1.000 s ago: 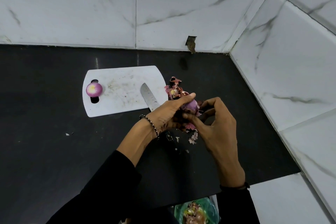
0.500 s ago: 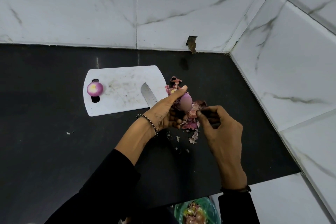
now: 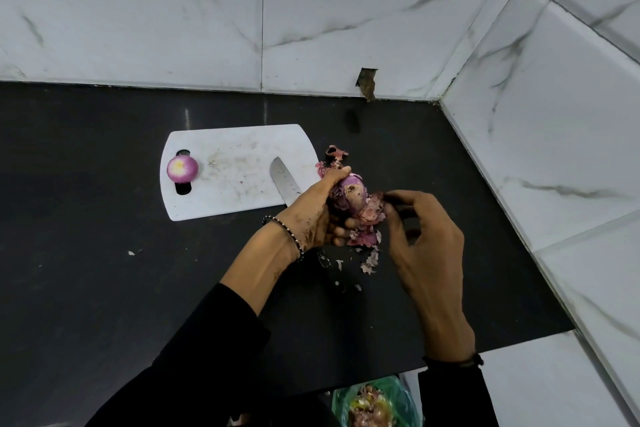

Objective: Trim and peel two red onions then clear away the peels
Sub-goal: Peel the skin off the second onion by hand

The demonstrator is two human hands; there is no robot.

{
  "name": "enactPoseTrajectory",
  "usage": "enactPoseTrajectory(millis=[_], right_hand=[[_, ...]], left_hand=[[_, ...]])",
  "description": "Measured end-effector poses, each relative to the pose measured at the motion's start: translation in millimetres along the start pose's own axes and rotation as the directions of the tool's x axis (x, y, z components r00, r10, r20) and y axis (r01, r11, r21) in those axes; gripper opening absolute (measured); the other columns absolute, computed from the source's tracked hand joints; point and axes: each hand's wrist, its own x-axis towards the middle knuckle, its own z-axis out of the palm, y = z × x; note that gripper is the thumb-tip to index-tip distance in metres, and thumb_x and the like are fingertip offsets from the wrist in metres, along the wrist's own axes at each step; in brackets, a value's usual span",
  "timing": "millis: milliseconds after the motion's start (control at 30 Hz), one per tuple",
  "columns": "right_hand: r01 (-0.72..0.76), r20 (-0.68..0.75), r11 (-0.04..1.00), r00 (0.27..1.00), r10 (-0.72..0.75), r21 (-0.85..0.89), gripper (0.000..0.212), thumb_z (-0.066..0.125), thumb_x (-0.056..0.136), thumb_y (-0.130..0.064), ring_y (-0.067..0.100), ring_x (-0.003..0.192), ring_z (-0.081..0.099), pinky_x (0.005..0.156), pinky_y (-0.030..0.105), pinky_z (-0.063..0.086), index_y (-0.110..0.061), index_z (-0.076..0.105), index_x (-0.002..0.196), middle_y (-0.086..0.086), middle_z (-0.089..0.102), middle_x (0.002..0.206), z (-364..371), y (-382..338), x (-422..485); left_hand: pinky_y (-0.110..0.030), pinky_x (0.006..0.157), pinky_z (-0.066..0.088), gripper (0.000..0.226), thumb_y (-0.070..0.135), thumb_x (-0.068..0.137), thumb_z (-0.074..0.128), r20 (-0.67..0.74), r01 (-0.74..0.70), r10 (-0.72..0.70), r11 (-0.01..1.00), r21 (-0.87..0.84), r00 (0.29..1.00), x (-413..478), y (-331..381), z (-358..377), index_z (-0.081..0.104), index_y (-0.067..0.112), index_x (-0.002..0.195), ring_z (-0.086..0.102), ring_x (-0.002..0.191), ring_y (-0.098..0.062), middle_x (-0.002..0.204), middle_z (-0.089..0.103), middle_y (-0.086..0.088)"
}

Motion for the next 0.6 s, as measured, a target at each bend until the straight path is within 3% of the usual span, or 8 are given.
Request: enactPoseTrajectory(millis=[133,233,367,500,600], right_hand=[[0.068,0.055,0.996,0.996,-0.071,0.066,0.03,0.078,0.086,-0.027,0.005,0.087,0.062,0.067,0.013,0.048,-0.016,0.068,0.113,-0.008,0.065,0.103,0.0,-9.6,3.8],[0.087,0.119,0.996,0.989,-0.091,0.036,0.039,0.076,0.083,-0.036,0.008,0.088,0.06,0.065,0.019,0.052,-0.015,0.066,0.114,-0.005,0.06,0.109,5.1,-7.7,6.7],[0.051,0.137,0.998,0.989,-0.057,0.041,0.037,0.072,0.083,-0.041,0.007,0.084,0.058,0.061,0.017,0.048,-0.02,0.063,0.113,-0.009,0.056,0.108,6.9,-6.9,7.5],[0.016,0.161,0.999,0.987,-0.02,0.028,0.038,0.071,0.08,-0.046,0.004,0.082,0.056,0.06,0.025,0.052,-0.026,0.059,0.11,-0.014,0.052,0.106,6.2,-6.1,8.5],[0.033,0.158,0.999,0.987,-0.027,-0.036,0.031,0.072,0.081,-0.048,0.001,0.081,0.054,0.058,0.02,0.045,-0.027,0.061,0.103,-0.016,0.051,0.103,6.7,-4.5,7.6]], left_hand=[[-0.02,0.045,0.028,0.06,0.068,0.091,0.038,0.06,-0.006,0.004,0.999,0.035,0.998,0.3,-1.0,2.1,0.055,0.017,0.066,0.032,0.044,-0.012,0.054,0.046,0.003],[-0.02,0.047,0.025,0.057,0.069,0.091,0.039,0.064,-0.017,0.013,0.997,0.078,0.998,0.7,-2.1,3.6,0.049,0.017,0.069,0.027,0.046,-0.011,0.054,0.039,0.004],[-0.021,0.047,0.025,0.057,0.07,0.089,0.041,0.048,-0.008,0.002,0.993,0.122,0.999,0.3,-2.4,4.1,0.049,0.019,0.065,0.026,0.046,-0.01,0.055,0.035,0.005],[-0.019,0.044,0.028,0.058,0.071,0.087,0.045,0.048,-0.015,0.007,0.988,0.152,0.999,1.4,-3.0,2.4,0.05,0.019,0.063,0.027,0.043,-0.01,0.053,0.036,0.006],[-0.02,0.046,0.025,0.058,0.07,0.088,0.045,0.047,-0.03,0.023,0.988,0.153,0.999,0.8,-3.8,2.3,0.053,0.02,0.06,0.025,0.045,-0.01,0.052,0.036,0.006]])
